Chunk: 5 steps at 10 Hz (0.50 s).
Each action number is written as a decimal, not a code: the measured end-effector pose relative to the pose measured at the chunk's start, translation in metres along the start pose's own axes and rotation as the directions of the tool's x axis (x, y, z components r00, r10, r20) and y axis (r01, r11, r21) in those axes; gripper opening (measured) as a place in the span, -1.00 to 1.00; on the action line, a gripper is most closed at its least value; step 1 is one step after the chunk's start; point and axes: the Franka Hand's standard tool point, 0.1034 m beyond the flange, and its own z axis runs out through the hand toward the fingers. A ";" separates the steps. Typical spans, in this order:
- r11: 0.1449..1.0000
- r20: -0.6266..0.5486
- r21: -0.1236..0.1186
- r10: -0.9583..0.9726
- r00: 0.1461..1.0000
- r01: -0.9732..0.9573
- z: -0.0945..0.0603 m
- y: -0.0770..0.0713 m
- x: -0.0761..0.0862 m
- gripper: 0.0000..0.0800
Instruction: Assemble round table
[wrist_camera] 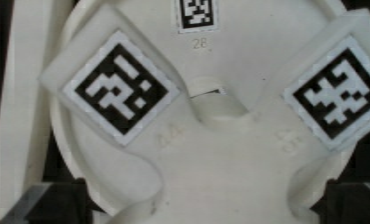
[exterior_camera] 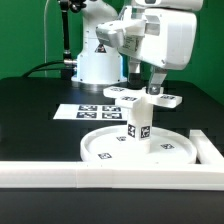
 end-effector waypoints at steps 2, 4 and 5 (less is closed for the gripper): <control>1.000 -0.001 0.007 0.015 1.000 -0.015 0.004 -0.002 -0.001 0.62; 0.999 -0.001 0.013 0.030 1.000 -0.030 0.007 -0.003 0.000 0.62; 0.999 0.000 0.014 0.031 1.000 -0.031 0.008 -0.004 0.000 0.62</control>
Offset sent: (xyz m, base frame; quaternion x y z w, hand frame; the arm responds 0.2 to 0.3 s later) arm -0.0038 0.0028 -0.0057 0.0050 0.0039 0.0153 0.9999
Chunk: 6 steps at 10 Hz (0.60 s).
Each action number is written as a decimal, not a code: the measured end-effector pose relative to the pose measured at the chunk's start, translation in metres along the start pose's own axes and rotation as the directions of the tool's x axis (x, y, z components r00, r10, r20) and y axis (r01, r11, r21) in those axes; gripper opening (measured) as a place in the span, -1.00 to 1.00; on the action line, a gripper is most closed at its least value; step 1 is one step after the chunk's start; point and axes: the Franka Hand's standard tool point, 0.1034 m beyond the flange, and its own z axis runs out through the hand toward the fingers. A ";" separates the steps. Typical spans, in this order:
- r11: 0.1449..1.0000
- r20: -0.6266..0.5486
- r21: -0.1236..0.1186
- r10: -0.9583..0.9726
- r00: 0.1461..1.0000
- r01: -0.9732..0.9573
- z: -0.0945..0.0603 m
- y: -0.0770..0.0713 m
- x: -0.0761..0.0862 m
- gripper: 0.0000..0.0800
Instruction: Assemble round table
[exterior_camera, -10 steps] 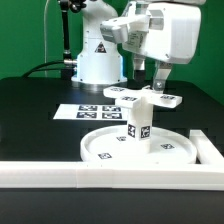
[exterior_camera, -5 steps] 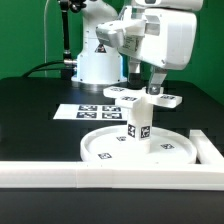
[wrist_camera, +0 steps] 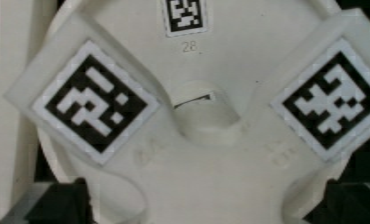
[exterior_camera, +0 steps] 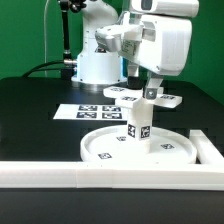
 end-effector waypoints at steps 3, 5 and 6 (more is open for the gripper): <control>1.000 0.001 0.004 0.003 1.000 -0.003 0.002 -0.001 0.000 0.62; 1.000 0.001 0.006 0.003 1.000 -0.003 0.003 -0.001 0.000 0.08; 1.000 0.001 0.006 0.003 1.000 -0.003 0.004 -0.001 0.000 0.08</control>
Offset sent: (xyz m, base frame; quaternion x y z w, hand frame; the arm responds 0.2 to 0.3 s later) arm 0.0024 0.0012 -0.0017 0.0035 -0.0088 -0.0061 0.9999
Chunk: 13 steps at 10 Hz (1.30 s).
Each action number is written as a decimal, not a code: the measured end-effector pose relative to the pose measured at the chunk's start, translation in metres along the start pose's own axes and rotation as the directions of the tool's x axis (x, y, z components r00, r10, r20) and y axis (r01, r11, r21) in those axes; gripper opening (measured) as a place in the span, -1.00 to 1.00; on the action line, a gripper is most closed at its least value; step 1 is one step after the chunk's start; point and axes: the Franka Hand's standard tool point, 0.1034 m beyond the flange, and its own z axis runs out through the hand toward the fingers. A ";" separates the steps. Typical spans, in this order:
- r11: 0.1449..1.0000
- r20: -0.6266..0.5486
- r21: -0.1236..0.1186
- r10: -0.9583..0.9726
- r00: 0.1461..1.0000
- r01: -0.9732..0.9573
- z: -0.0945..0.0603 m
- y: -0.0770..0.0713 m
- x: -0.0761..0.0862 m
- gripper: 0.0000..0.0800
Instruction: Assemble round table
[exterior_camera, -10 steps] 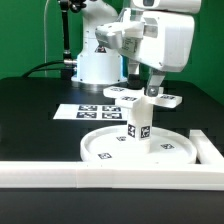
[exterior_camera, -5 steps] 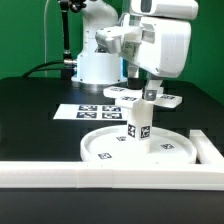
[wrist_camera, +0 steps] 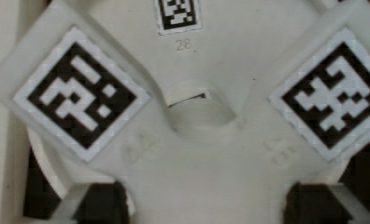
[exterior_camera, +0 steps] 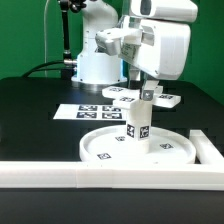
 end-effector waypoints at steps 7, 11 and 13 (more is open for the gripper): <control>0.999 0.003 0.000 0.050 0.999 -0.050 0.000 0.000 0.000 0.08; 0.910 -0.019 0.017 0.415 0.910 -0.414 0.001 -0.003 -0.008 0.09; 0.785 -0.029 0.034 0.620 0.784 -0.619 0.001 -0.004 -0.011 0.09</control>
Offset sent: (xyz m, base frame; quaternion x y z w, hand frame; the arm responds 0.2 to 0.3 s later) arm 0.0000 0.0000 0.0000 0.0000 0.0000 0.0000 1.0000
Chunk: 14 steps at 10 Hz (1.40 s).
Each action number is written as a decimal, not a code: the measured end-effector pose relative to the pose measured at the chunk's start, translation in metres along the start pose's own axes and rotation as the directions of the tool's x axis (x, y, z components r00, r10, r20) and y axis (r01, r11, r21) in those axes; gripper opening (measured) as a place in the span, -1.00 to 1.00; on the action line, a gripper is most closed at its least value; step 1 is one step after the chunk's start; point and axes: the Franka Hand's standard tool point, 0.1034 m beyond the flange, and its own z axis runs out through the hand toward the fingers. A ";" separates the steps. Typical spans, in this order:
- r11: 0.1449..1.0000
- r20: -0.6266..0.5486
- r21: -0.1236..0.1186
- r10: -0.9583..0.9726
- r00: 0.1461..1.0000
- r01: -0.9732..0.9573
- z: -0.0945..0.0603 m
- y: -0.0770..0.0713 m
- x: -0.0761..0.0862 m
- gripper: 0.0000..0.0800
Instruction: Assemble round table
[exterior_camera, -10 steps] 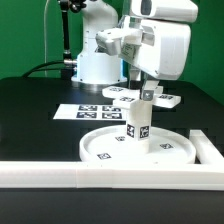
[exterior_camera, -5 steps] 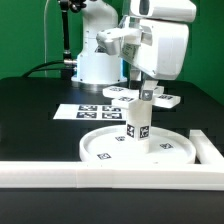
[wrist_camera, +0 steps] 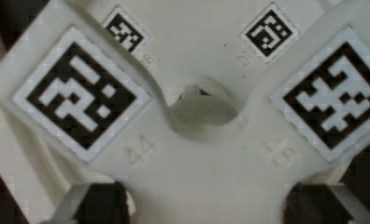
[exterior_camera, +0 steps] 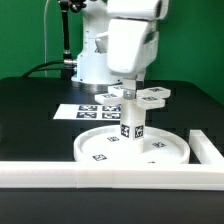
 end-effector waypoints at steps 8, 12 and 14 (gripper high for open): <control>0.795 0.000 0.015 0.606 0.795 -0.606 0.000 -0.002 0.000 0.09; 0.489 0.002 0.063 0.872 0.490 -0.870 0.000 -0.001 -0.002 0.09; 0.322 0.014 0.075 0.946 0.324 -0.944 0.000 0.000 -0.003 0.09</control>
Offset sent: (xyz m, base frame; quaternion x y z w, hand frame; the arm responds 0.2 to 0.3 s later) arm -0.0061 0.0020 0.0028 -0.0203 0.0214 0.1869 0.9819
